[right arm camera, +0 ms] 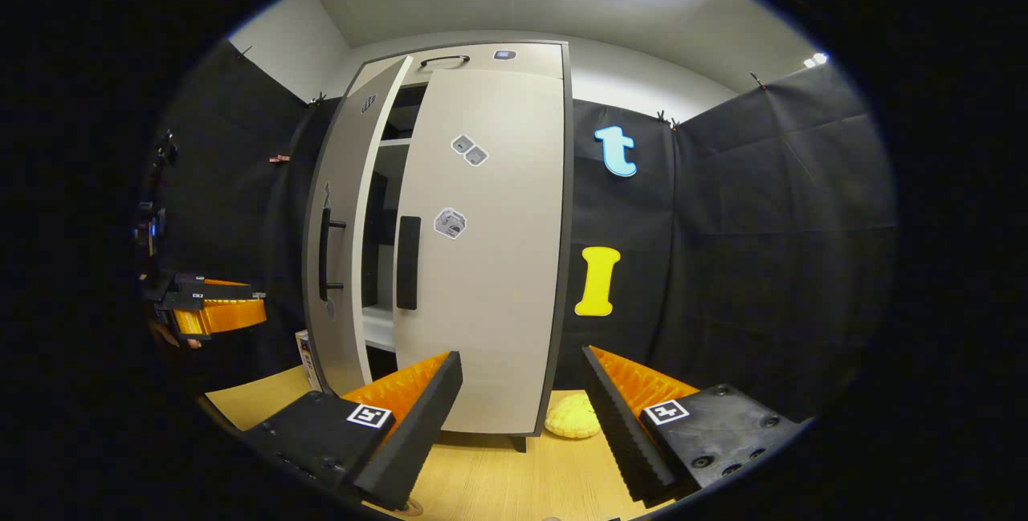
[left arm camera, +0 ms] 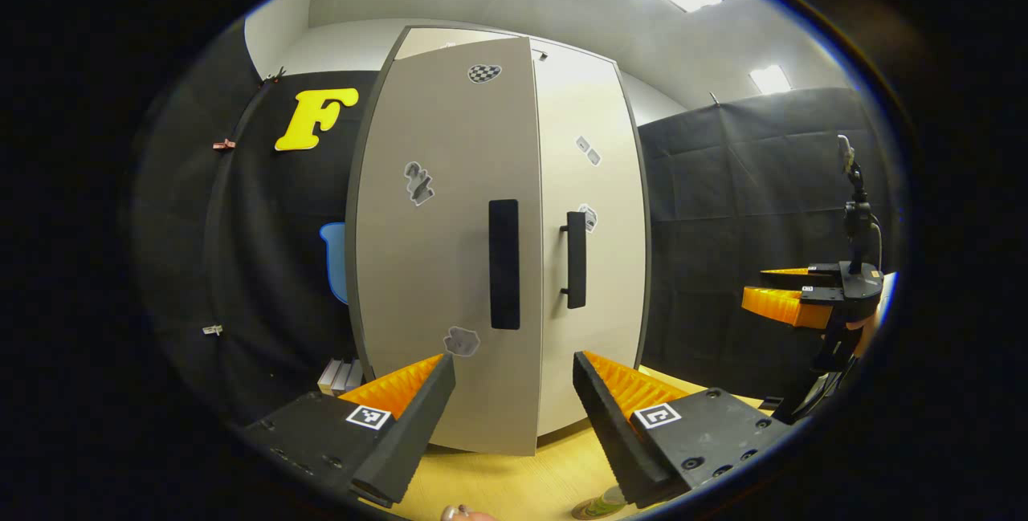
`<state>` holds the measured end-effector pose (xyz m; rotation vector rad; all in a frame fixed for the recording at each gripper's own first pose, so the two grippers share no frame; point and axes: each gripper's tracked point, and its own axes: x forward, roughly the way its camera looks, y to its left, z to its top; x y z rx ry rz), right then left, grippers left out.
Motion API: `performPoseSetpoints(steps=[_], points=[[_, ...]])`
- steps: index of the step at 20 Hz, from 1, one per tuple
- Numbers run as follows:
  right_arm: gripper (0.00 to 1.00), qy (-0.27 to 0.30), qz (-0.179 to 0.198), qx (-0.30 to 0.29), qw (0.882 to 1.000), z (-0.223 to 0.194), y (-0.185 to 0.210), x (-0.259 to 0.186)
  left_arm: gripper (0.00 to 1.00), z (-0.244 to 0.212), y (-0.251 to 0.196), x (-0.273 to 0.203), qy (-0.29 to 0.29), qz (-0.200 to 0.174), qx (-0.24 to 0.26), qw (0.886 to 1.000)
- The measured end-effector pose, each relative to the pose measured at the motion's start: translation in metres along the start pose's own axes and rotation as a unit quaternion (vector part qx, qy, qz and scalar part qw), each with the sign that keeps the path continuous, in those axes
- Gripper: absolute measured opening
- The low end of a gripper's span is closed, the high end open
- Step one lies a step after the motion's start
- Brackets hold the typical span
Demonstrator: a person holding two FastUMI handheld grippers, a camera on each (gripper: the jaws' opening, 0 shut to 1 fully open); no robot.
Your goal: Grasp the bottle in the cabinet with the left hand and place it on the coaster, then close the right door with the right hand and the left door with the left hand.
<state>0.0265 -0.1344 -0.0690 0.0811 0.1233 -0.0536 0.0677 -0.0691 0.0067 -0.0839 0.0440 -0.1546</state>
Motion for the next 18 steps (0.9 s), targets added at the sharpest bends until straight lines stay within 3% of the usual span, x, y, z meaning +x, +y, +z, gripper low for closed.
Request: performPoseSetpoints(steps=[5, 18], points=[[0.98, -0.009, -0.005, -0.008, 1.000, 0.007, -0.005, -0.011, 0.92, 0.002, -0.016, 0.001, -0.005, -0.004, -0.004, 1.000], [0.98, -0.011, 0.007, -0.004, 1.000, 0.010, -0.004, -0.006, 0.94, 0.001, 0.002, -0.016, -0.015, 0.056, -0.025, 0.998]])
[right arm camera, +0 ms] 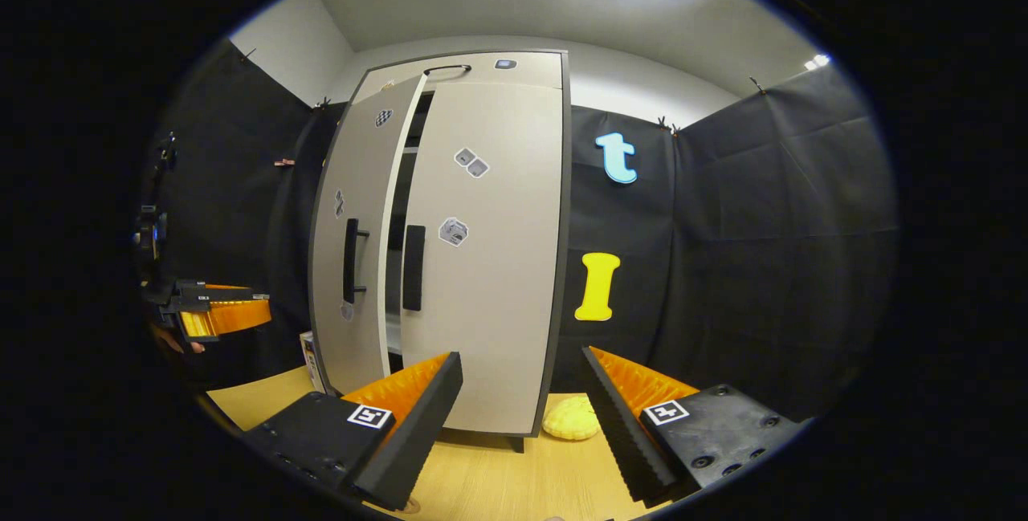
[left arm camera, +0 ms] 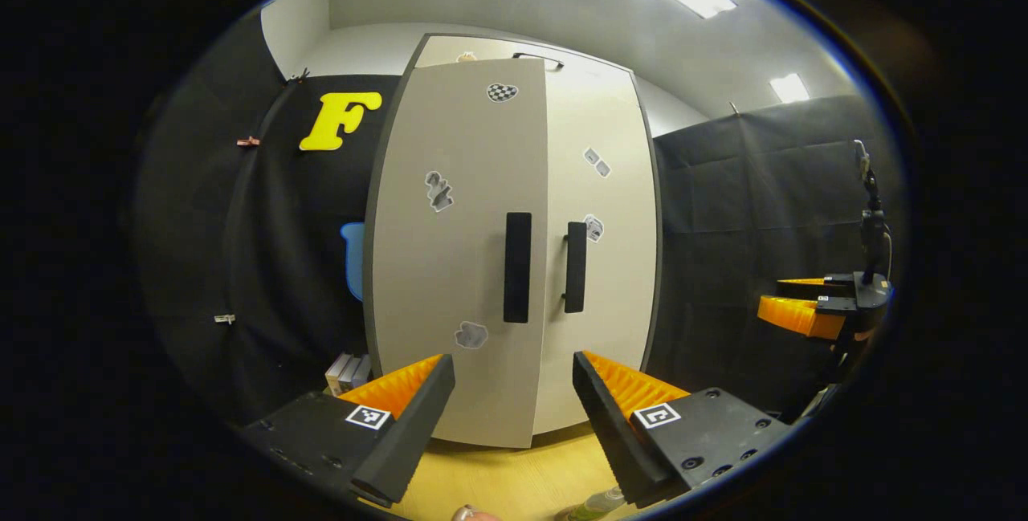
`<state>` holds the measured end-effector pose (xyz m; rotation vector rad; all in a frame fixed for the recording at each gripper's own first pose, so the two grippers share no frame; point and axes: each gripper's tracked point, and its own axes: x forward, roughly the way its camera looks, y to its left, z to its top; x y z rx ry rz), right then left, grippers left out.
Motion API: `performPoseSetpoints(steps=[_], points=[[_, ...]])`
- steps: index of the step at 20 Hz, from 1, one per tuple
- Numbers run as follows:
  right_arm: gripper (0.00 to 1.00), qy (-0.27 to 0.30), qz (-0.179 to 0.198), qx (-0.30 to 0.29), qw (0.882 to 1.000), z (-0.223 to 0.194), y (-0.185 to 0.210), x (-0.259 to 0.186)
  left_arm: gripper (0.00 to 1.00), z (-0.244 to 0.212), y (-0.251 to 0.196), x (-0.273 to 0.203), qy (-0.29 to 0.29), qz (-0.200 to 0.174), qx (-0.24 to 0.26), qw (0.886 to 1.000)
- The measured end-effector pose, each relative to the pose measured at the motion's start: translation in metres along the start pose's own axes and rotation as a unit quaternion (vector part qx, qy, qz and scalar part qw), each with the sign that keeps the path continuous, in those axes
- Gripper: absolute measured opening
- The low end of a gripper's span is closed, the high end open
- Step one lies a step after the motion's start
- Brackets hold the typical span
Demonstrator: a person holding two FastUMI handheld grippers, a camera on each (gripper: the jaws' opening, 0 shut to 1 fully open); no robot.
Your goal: Grasp the bottle in the cabinet with the left hand and place it on the coaster, then close the right door with the right hand and the left door with the left hand.
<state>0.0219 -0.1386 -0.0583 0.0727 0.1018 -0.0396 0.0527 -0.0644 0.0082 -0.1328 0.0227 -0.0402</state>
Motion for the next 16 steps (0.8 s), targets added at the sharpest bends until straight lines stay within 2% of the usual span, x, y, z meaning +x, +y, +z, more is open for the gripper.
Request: performPoseSetpoints(steps=[9, 16], points=[[0.98, 0.000, 0.013, 0.003, 1.000, -0.001, 0.006, 0.012, 0.95, -0.002, 0.008, -0.001, 0.007, 0.015, 0.000, 1.000], [0.98, -0.004, 0.027, -0.006, 1.000, 0.001, 0.015, 0.016, 0.95, -0.001, 0.004, 0.000, 0.008, 0.011, -0.009, 1.000]])
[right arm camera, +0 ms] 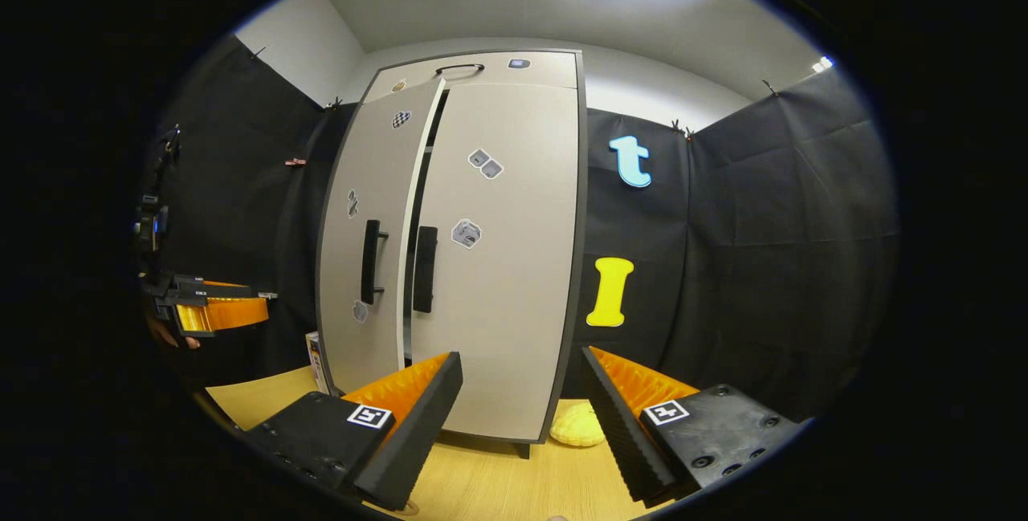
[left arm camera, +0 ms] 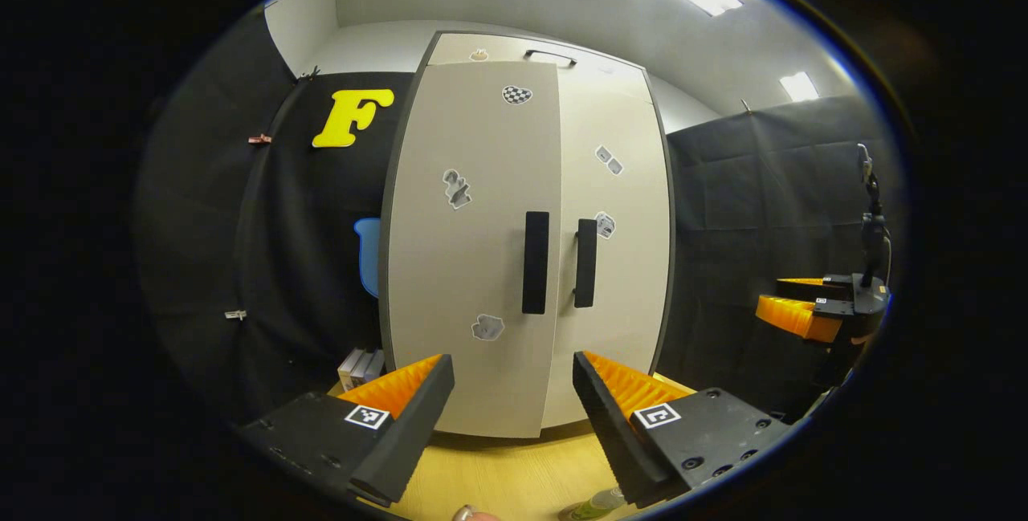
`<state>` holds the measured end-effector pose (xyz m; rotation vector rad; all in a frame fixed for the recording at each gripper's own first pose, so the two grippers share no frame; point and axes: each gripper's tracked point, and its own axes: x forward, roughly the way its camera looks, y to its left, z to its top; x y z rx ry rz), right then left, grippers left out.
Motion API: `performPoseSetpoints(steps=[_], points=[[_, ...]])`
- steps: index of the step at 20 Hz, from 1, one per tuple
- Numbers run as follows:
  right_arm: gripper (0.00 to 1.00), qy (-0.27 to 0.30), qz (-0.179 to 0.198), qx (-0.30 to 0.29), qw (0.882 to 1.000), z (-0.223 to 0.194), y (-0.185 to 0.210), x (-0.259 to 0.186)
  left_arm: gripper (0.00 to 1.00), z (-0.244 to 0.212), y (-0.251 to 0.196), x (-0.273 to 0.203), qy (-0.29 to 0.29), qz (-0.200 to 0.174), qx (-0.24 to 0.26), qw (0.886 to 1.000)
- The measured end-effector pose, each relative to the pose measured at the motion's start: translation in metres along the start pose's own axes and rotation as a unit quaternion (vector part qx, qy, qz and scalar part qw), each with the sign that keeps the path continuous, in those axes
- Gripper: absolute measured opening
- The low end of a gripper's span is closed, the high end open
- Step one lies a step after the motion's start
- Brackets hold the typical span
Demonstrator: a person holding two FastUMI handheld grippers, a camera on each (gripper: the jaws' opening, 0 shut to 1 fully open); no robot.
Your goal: Grasp the bottle in the cabinet with the left hand and place it on the coaster, then close the right door with the right hand and the left door with the left hand.
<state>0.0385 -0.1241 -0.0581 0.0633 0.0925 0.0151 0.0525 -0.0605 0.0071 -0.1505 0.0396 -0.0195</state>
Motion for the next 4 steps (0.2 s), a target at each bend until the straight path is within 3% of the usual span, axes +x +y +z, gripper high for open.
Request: performPoseSetpoints(steps=[4], points=[[0.98, -0.002, 0.011, -0.002, 1.000, 0.0023, 0.0089, 0.0032, 0.95, 0.0018, -0.0091, 0.0021, -0.002, -0.008, 0.004, 1.000]])
